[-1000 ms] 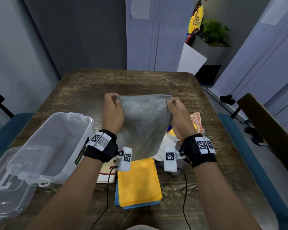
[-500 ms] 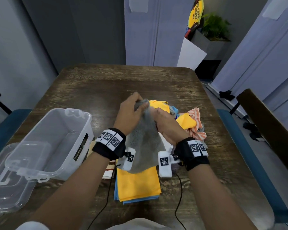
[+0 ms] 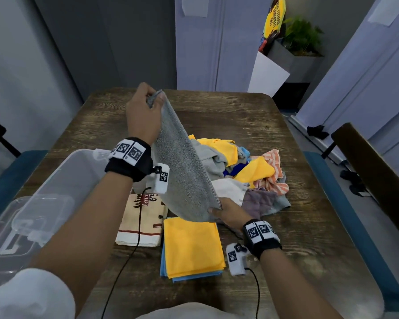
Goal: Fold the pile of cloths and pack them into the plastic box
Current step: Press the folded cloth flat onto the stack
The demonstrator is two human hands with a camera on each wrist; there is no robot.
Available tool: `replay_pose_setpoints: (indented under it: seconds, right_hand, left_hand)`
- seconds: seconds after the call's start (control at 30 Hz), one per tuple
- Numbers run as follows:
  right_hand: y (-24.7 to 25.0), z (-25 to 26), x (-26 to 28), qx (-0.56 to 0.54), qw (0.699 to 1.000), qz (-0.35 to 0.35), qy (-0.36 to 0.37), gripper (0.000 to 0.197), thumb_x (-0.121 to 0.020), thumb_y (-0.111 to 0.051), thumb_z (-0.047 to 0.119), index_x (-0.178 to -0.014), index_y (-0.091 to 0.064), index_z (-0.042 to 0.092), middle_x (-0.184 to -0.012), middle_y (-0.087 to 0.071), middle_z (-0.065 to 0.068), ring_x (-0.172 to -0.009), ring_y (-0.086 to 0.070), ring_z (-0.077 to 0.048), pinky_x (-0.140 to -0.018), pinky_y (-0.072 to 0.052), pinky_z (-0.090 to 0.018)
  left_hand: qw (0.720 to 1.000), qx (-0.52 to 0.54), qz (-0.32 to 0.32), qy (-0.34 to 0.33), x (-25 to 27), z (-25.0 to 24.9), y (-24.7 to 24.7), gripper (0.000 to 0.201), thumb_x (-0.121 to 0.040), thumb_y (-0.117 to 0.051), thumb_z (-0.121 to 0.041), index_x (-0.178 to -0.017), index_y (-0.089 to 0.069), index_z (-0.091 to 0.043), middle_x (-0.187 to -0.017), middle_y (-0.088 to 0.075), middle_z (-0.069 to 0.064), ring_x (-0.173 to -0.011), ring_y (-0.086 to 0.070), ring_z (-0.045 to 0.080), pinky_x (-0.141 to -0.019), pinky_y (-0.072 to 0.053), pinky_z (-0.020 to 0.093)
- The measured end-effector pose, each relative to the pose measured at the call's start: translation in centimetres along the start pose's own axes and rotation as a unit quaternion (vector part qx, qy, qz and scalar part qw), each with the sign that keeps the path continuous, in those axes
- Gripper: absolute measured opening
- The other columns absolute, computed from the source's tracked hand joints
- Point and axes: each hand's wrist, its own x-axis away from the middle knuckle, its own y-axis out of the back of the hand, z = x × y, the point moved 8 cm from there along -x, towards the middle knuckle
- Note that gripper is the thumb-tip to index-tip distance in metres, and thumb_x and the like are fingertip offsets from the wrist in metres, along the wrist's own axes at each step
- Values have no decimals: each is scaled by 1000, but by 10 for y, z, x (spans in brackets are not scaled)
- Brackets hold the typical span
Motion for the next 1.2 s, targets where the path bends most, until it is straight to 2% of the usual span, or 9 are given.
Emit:
replay_pose_setpoints:
  seconds: [0.13, 0.2, 0.33, 0.47, 0.57, 0.67, 0.8, 1.0, 1.2]
  right_hand:
    - [2, -4, 2, -60, 998, -9, -16, 31, -101, -56, 8, -128, -45, -4, -128, -55, -25, -109, -63, -35, -87, -59, -44]
    - [2, -2, 5, -105, 994, 5, -10, 36, -99, -62, 15, -130, -50, 2, -126, -61, -21, -109, -66, -35, -85, -60, -45]
    - [2, 8, 10, -184, 983, 15, -19, 26, -101, -60, 19, -122, -64, 4, -119, -70, -20, -106, -70, -33, -89, -59, -44]
    - [-4, 27, 9, -278, 959, 44, -25, 25, -102, -52, 3, -123, -61, -5, -122, -68, -24, -108, -69, -34, -92, -59, -40]
    - [-8, 39, 10, -333, 941, 60, -12, 29, -97, -53, -7, -125, -60, -7, -123, -68, -20, -115, -67, -32, -94, -58, -35]
    - [-10, 42, 12, -344, 937, 64, 1, 25, -95, -55, -8, -119, -63, -7, -124, -67, -23, -114, -66, -29, -95, -57, -34]
    - [-6, 37, 13, -358, 931, 67, 15, 25, -98, -49, -9, -118, -62, -4, -120, -66, -21, -109, -67, -28, -99, -55, -38]
    - [-3, 40, 14, -377, 924, 64, 19, 38, -89, -55, -6, -126, -57, -5, -117, -67, -18, -105, -68, -26, -99, -54, -36]
    - [4, 37, 15, -377, 925, 41, 3, 55, -90, -22, -24, -130, -54, -2, -122, -64, -23, -100, -70, -29, -94, -56, -41]
  left_hand:
    - [998, -37, 9, 50, 5, 31, -1, 23, -97, -60, -34, -94, -57, -11, -82, -59, -1, -71, -50, 12, -67, -44, 29]
    - [995, -56, 32, 74, 12, 46, -4, 24, -97, -59, -36, -94, -57, -12, -86, -61, 3, -77, -53, 18, -72, -47, 33]
    - [987, -76, 120, 77, 50, 59, -23, 21, -98, -61, -38, -96, -65, -17, -89, -64, -7, -80, -58, 6, -69, -44, 18]
    - [958, -35, 280, 50, 116, 61, -66, 12, -94, -67, -33, -97, -72, -22, -90, -71, -7, -86, -65, 9, -78, -52, 28]
    - [934, -25, 356, 23, 166, 51, -91, 13, -92, -71, -29, -99, -77, -20, -94, -74, -9, -86, -65, 4, -79, -51, 23]
    - [933, -37, 358, 8, 189, 50, -100, 17, -91, -73, -27, -106, -77, -20, -100, -72, -10, -89, -63, 2, -80, -47, 17]
    - [933, -30, 357, -23, 196, 47, -103, 16, -88, -75, -21, -104, -79, -18, -97, -72, -5, -90, -66, 9, -83, -54, 30]
    - [934, -50, 347, -77, 198, 48, -101, 17, -90, -74, -22, -105, -78, -17, -99, -69, -5, -92, -64, 11, -81, -54, 37]
    - [911, -76, 390, -107, 203, 49, -105, 32, -91, -72, -24, -122, -72, -18, -120, -67, -2, -113, -57, 16, -96, -46, 33]
